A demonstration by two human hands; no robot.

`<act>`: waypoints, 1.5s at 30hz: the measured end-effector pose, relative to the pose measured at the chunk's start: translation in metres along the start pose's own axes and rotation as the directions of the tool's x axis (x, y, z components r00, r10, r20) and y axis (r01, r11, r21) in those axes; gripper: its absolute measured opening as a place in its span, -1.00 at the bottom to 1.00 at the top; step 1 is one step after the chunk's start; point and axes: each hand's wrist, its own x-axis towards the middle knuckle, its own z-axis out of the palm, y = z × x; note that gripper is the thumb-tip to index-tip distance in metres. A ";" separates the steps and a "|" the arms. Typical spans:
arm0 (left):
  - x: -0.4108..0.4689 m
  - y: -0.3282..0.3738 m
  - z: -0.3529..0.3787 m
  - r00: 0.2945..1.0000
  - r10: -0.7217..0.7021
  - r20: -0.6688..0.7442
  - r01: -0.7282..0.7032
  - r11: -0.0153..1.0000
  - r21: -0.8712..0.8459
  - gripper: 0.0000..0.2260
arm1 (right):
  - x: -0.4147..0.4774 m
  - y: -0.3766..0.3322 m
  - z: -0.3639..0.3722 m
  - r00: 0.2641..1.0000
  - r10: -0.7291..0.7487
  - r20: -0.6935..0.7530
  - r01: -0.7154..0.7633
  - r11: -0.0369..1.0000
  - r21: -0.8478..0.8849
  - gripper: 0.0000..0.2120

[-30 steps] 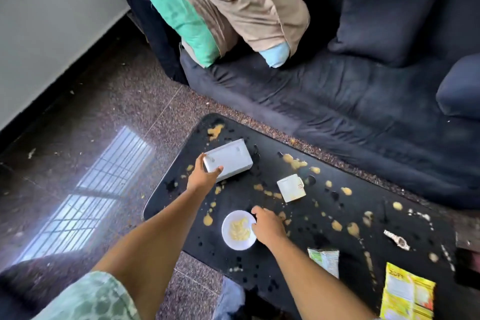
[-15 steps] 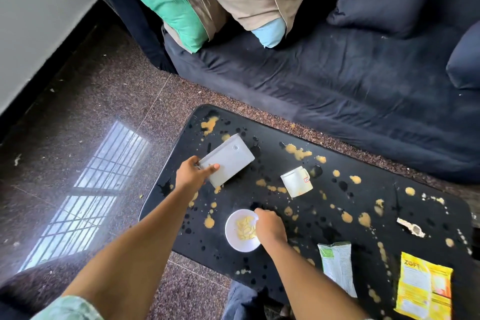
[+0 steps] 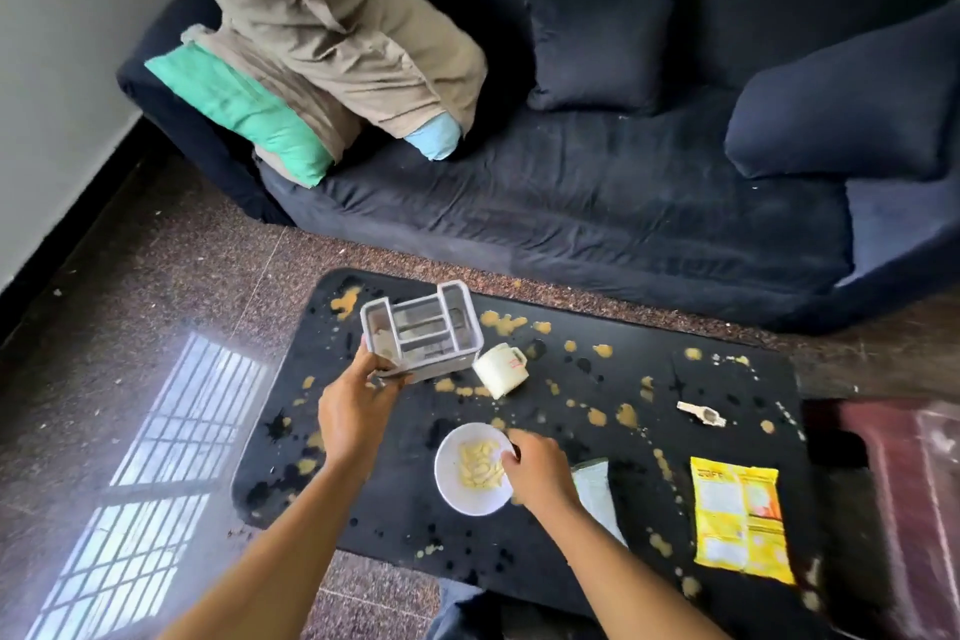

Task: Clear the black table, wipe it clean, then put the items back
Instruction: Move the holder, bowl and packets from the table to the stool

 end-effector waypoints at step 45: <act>-0.315 0.387 0.498 0.821 0.095 0.563 -0.096 0.995 -0.029 -0.46 | -0.103 0.596 -0.208 0.606 0.769 -0.201 -0.453 0.543 0.707 -0.84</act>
